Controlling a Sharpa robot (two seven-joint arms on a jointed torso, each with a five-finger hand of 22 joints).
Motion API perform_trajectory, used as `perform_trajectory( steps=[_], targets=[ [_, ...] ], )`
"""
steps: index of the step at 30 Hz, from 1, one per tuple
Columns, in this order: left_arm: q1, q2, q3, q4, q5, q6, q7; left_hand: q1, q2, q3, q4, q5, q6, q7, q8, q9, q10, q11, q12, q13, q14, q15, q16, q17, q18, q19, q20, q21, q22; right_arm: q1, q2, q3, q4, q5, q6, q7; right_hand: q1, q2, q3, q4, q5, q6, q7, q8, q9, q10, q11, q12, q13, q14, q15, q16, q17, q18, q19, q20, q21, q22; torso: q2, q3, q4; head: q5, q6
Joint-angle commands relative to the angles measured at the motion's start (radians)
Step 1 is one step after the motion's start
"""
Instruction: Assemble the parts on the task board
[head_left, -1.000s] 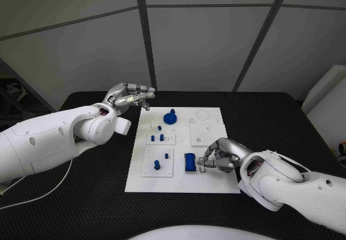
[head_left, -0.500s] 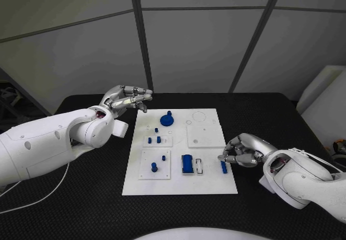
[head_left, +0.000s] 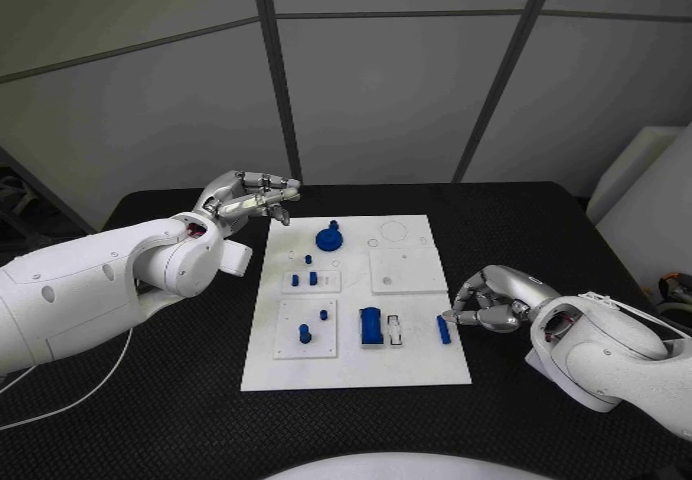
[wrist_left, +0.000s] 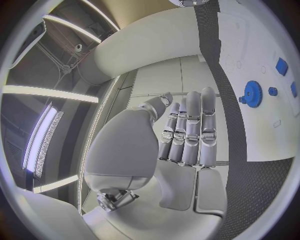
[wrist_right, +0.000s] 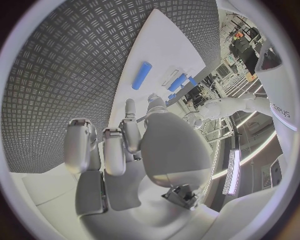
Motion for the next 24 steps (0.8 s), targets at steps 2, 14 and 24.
perform_trajectory(
  steps=[2, 14, 24],
  targets=[
    [0.0, 0.001, 0.0, 0.0, 0.003, 0.012, 0.017, -0.008, 0.001, -0.006, 0.002, 0.005, -0.006, 0.002, 0.005, -0.001, -0.008, 0.0, 0.007, -0.002, -0.002, 0.004, -0.001, -0.001, -0.009, 0.003, 0.006, 0.0, -0.001, -0.005, 0.012, 0.0, -0.009, -0.042, 0.065, -0.026, -0.002, -0.009, -0.009, 0.0, -0.009, 0.005, 0.0, -0.006, -0.001, -0.011, 0.0, -0.006, 0.0, 0.077, 0.004, -0.009, 0.142, 0.008, -0.009, 0.001, -0.007, 0.072, 0.0, -0.0009, 0.0021, -0.002, 0.003],
    [-0.003, 0.001, 0.0, 0.0, 0.003, 0.014, 0.016, -0.007, 0.002, -0.005, 0.001, 0.005, -0.006, 0.001, 0.005, -0.001, -0.008, 0.0, 0.007, -0.002, -0.002, 0.003, -0.001, -0.001, -0.009, 0.004, 0.006, -0.001, -0.002, -0.022, 0.046, -0.001, -0.027, -0.064, 0.095, -0.034, -0.001, -0.012, -0.012, 0.0, -0.012, 0.003, 0.001, -0.008, -0.001, -0.013, 0.0, -0.009, -0.002, 0.076, 0.004, -0.012, 0.137, 0.01, -0.013, 0.001, -0.012, 0.067, 0.0, -0.0005, 0.0012, 0.001, -0.003],
    [-0.004, 0.0, 0.0, 0.0, 0.003, 0.014, 0.015, -0.012, 0.004, -0.008, 0.006, 0.006, -0.007, 0.002, 0.005, -0.001, -0.01, 0.0, 0.009, -0.002, -0.003, 0.004, -0.001, -0.002, -0.009, 0.004, 0.006, -0.006, -0.005, -0.033, 0.057, -0.001, -0.033, -0.111, 0.139, -0.068, 0.034, -0.021, -0.017, -0.016, -0.012, 0.01, -0.001, -0.01, 0.001, -0.014, -0.002, -0.013, -0.003, 0.076, 0.003, -0.014, 0.136, 0.01, -0.014, 0.0, -0.016, 0.064, 0.0, -0.001, 0.0016, 0.003, -0.006]
  ],
)
